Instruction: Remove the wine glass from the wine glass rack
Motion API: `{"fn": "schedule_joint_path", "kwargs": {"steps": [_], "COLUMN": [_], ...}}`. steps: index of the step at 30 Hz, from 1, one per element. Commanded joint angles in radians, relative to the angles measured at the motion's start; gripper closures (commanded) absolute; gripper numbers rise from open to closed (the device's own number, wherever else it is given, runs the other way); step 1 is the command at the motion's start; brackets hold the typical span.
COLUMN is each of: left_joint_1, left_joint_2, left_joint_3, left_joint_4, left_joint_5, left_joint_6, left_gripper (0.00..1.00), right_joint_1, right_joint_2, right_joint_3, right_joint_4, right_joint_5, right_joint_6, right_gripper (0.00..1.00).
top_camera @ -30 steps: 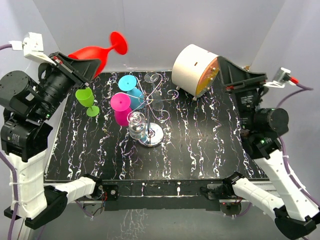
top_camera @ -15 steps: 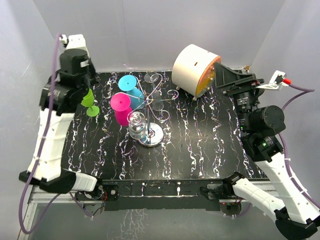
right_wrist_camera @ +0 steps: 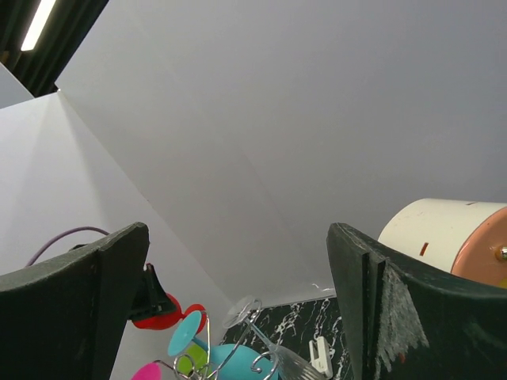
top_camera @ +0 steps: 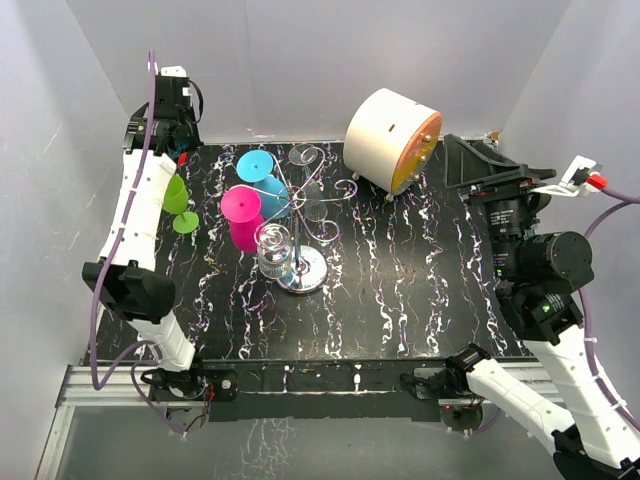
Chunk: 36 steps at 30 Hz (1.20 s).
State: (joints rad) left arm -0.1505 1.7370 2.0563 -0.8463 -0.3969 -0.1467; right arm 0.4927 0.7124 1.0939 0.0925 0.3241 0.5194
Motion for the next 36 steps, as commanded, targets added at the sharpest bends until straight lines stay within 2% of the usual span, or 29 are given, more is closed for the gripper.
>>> {"fn": "schedule_joint_path", "kwargs": {"steps": [1, 8, 13, 22, 31, 36], "left_joint_1": [0.021, 0.048, 0.090, 0.120, 0.137, 0.141], "left_joint_2": [0.024, 0.144, 0.246, 0.338, 0.466, 0.483], "left_joint_3": [0.074, 0.134, 0.220, 0.167, 0.243, 0.220], "left_joint_4": [0.046, 0.079, 0.033, 0.074, -0.040, -0.051], "left_joint_5": [0.087, 0.151, 0.205, 0.270, 0.283, 0.264], "left_joint_6": [0.020, 0.045, 0.005, -0.016, -0.052, -0.047], "left_gripper": [1.00, 1.00, 0.99, 1.00, 1.00, 1.00], "right_joint_1": [-0.002, -0.002, -0.002, -0.002, -0.002, -0.002], "right_joint_2": [-0.013, -0.014, -0.005, 0.012, 0.018, 0.031], "right_joint_3": [-0.012, -0.019, -0.004, 0.009, 0.008, 0.011], "right_joint_4": [0.008, -0.007, -0.014, -0.032, -0.056, -0.062], "right_joint_5": [0.012, 0.006, -0.010, -0.036, -0.048, -0.071], "right_joint_6": [-0.047, -0.044, -0.043, -0.023, 0.000, 0.009], "right_gripper": [0.05, 0.04, 0.04, 0.04, 0.04, 0.04]}}
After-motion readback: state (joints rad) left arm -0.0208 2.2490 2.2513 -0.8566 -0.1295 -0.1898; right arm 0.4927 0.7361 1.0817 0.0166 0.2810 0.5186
